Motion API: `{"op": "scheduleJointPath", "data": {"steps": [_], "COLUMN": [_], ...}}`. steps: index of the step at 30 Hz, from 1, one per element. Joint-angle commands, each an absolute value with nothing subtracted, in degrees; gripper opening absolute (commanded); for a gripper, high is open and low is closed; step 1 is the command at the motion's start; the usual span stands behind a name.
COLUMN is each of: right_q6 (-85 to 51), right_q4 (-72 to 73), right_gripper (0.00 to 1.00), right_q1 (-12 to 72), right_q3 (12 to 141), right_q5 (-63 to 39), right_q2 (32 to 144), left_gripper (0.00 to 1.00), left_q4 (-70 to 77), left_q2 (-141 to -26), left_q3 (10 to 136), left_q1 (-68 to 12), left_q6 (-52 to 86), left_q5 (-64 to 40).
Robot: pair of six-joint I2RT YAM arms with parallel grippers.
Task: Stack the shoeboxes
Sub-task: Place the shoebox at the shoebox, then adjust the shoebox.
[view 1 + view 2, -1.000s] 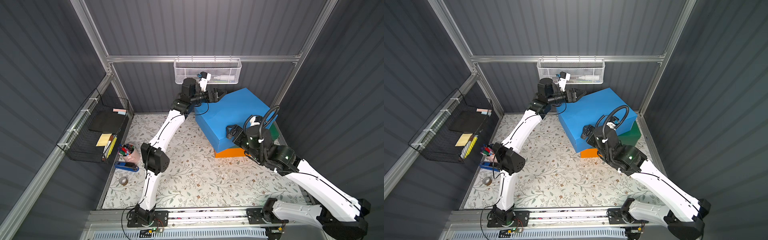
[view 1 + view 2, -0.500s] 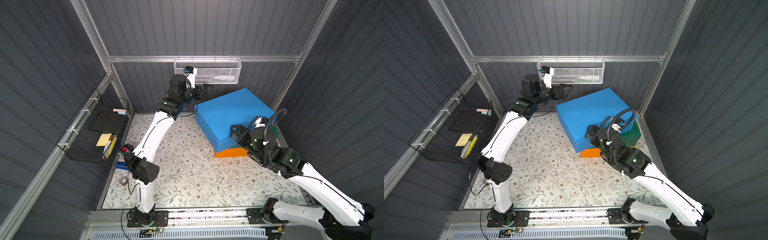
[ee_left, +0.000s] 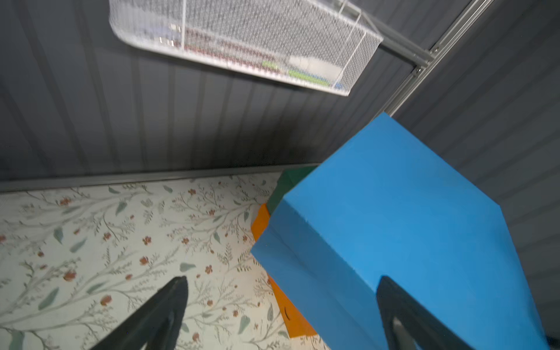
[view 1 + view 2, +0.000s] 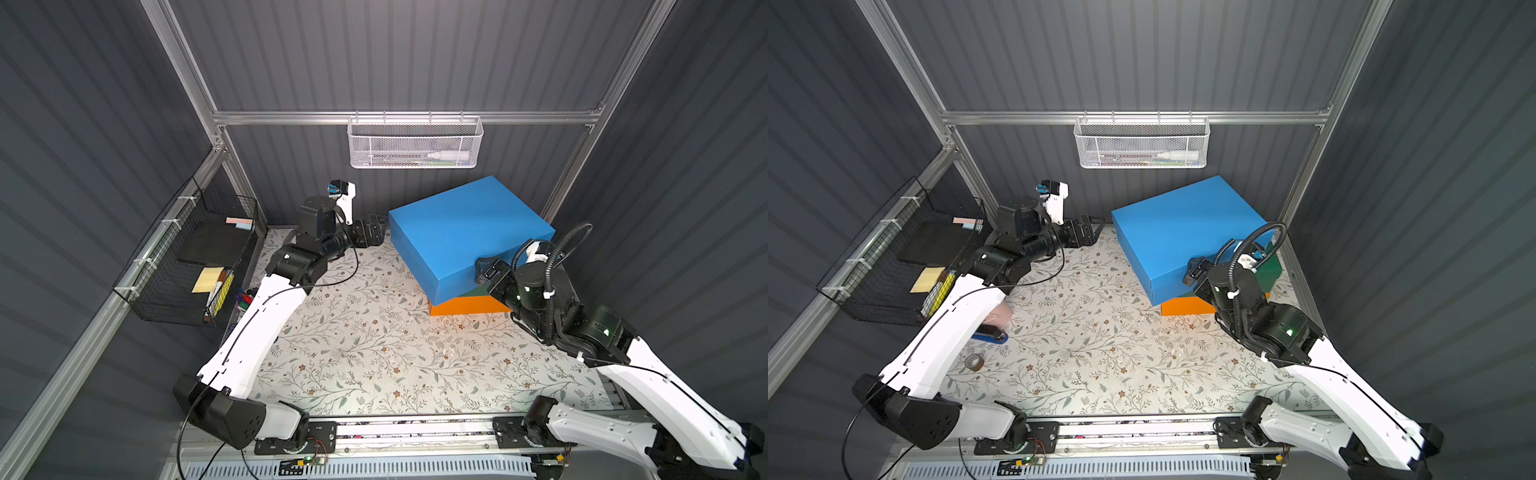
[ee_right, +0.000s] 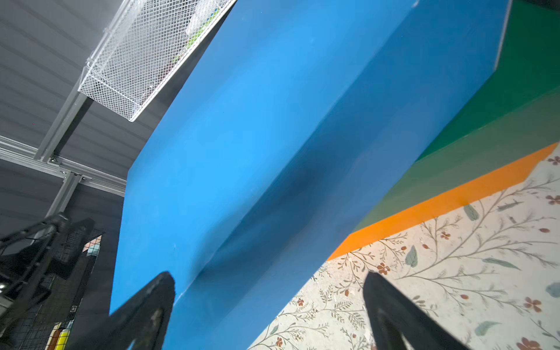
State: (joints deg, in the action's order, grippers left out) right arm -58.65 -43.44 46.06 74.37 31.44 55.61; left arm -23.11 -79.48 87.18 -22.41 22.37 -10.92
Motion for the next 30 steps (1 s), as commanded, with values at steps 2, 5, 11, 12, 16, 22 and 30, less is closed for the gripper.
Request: {"op": "scheduleJointPath", "data": {"steps": [2,5,11,12,16,22,30], "right_q6": [-56.69,-52.44,-48.3,-48.13,-48.24,-44.4,-32.19], "right_q4": [-50.3,-54.62,-65.42,-65.98,-72.01,-71.95,-61.64], "right_gripper": [0.99,0.99,0.99,0.99,0.99,0.99,0.99], "right_q1": [45.8,45.82,45.8,45.67,44.33,40.96,25.41], "right_q3": [78.0,81.8,89.98,90.07,91.93,92.58,93.9], "right_q5": [33.18,33.16,35.21,35.75,37.79,41.44,32.43], "right_q2": [55.09,55.29,57.65,57.19,56.52,53.76,54.77], "left_gripper": [0.97,0.96,0.96,0.96,0.98,0.99,1.0], "left_q4": [-20.81,-19.17,-17.3,-16.91,-14.99,-14.14,-14.93], "left_q2": [-78.39,-79.19,-85.13,-85.98,-90.83,-97.56,-106.44], "left_q3": [83.54,82.19,84.0,84.64,87.38,92.24,101.73], "left_q1": [-23.98,-24.33,-25.49,-25.56,-25.54,-25.66,-25.63], "left_q6": [24.87,25.13,24.18,24.08,23.37,22.27,21.01], "left_q5": [-14.7,-15.75,-17.67,-17.71,-19.15,-19.94,-19.32]}}
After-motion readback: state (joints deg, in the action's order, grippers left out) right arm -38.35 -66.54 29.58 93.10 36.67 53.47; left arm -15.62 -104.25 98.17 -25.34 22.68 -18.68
